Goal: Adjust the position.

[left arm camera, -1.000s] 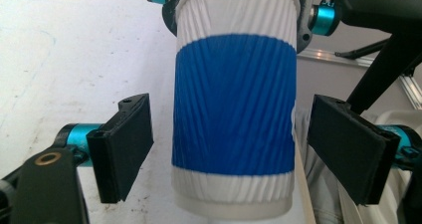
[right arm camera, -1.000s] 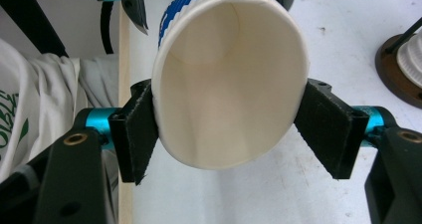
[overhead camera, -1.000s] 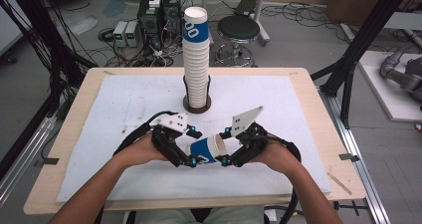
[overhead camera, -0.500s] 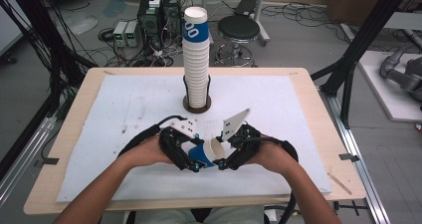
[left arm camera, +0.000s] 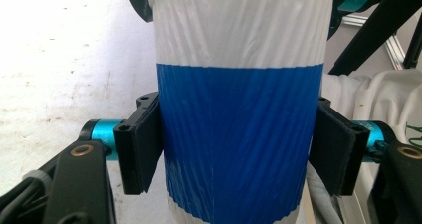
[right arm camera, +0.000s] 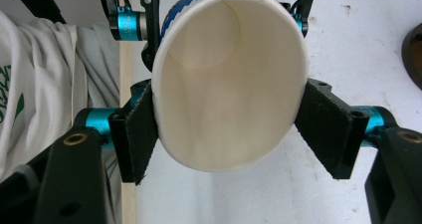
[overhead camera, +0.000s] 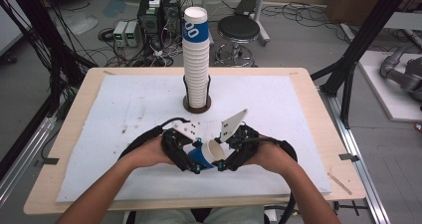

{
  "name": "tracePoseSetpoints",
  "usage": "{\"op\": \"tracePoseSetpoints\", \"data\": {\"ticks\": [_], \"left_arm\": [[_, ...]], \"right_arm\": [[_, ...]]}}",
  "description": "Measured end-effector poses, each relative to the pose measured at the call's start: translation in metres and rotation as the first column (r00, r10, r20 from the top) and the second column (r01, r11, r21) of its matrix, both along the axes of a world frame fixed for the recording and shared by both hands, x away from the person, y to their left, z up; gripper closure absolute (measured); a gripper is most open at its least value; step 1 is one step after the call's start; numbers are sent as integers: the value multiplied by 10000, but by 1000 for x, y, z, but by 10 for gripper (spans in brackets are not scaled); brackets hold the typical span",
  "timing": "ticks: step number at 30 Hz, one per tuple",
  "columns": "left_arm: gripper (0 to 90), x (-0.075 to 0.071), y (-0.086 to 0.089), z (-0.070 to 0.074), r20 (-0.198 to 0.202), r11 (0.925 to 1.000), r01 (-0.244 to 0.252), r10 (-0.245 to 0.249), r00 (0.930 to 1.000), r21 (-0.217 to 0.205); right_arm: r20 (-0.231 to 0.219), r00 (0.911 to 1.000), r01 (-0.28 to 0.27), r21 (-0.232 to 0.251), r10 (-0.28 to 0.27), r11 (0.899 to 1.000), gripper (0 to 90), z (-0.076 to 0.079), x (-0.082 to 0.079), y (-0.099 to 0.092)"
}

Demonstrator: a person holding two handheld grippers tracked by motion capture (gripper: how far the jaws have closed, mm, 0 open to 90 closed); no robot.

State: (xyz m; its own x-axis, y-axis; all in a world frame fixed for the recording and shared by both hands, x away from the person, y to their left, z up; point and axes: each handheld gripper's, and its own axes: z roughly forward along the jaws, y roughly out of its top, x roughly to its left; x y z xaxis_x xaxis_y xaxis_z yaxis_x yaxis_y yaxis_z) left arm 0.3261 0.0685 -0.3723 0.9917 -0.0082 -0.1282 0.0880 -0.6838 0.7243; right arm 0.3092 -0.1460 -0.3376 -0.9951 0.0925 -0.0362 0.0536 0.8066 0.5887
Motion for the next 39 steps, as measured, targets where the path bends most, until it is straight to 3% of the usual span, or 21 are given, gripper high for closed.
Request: {"op": "tracePoseSetpoints", "data": {"ticks": [4,8,10,13,15,18,20,21,22,23,24,25,26,30,33,34,37,39], "left_arm": [[287,-1,3,-2,-17,9985,-102,101,9999,-536],[278,-1,8,-4,94,9931,-297,310,9995,-1134],[276,0,12,-6,158,9894,-502,528,9985,-1364],[276,1,19,-10,148,9787,-848,891,9959,-1870],[276,1,25,-12,212,9678,-1192,1269,9917,-2216],[275,4,36,-15,242,9417,-1648,1796,9834,-2935],[275,5,44,-16,237,9127,-2017,2245,9742,-3552],[275,6,48,-18,187,8950,-2188,2451,9693,-3888],[274,6,52,-18,159,8786,-2334,2637,9645,-4166],[274,6,55,-19,190,8653,-2471,2834,9588,-4361],[274,6,58,-19,237,8571,-2530,2944,9554,-4487],[274,7,61,-19,283,8423,-2651,3144,9489,-4693],[272,7,64,-19,274,8333,-2707,3231,9460,-4820],[269,6,72,-18,347,8010,-2860,3561,9338,-5259],[269,6,77,-20,359,7816,-2993,3792,9246,-5472],[269,6,79,-21,322,7752,-3041,3848,9224,-5537],[267,6,83,-23,300,7679,-3093,3922,9194,-5610],[265,6,86,-24,233,7536,-3193,4051,9140,-5746]], "right_arm": [[2,10000,49,286,-49,9996,249,1,0,-2],[-262,9990,409,1552,-373,9870,219,1,2,-9],[-501,9967,745,2397,-643,9680,216,3,2,-15],[-733,9931,1112,3551,-910,9282,212,6,3,-26],[-846,9886,1491,4348,-1246,8881,212,9,4,-36],[-602,9787,2006,4849,-1963,8513,212,10,3,-50],[-722,9681,2436,4980,-2401,8323,212,8,1,-59],[-576,9602,2645,5020,-2733,8234,212,7,1,-64],[-158,9438,2917,5101,-3303,8091,212,4,2,-69],[-369,9393,3114,5094,-3412,8022,212,2,1,-72],[-334,9303,3302,5095,-3652,7946,212,-1,0,-77],[-298,9222,3451,5126,-3855,7862,212,-3,0,-79],[-256,9118,3636,5146,-4099,7765,212,-6,-1,-84],[-325,8830,4131,5273,-4683,7425,212,-15,-3,-96],[-335,8678,4341,5369,-4958,7234,212,-20,-4,-102],[-363,8643,4406,5357,-5017,7203,212,-22,-3,-104],[-467,8502,4668,5276,-5244,7098,213,-27,-2,-108],[-480,8435,4769,5250,-5349,7050,213,-30,-2,-110]]}}
